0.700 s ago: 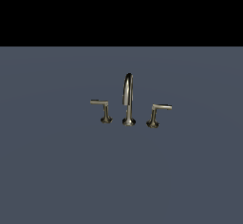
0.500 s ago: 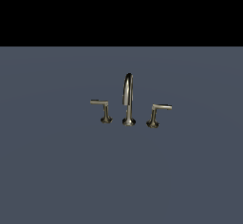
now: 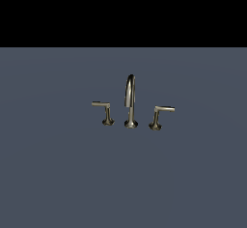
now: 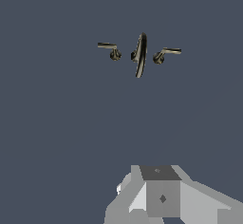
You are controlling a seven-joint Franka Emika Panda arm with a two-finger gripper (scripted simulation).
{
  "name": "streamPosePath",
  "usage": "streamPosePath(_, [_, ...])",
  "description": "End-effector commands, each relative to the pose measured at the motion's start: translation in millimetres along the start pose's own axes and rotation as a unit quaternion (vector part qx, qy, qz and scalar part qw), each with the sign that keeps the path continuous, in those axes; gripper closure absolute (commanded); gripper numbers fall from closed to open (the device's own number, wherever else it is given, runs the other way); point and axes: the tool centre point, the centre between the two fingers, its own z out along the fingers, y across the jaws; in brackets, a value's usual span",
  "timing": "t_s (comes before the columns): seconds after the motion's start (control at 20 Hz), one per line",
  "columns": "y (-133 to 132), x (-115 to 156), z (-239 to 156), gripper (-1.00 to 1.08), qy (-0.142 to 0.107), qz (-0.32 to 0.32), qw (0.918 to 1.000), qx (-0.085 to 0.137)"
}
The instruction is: Turn on the faucet by rotating a designated handle.
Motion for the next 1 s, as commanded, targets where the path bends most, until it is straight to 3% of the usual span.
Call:
streamPosePath(0.0, [-6.1, 2.8, 7.8, 1.08, 0.000, 0.017, 0.9999, 0.000])
streamPosePath(0.45, [-37.0, 21.5, 48.3, 1.08, 0.000, 0.106, 0.9943, -0.001])
streamPosePath(0.95, [-70.4, 52.4, 98.6, 1.08, 0.000, 0.215, 0.9766, -0.001])
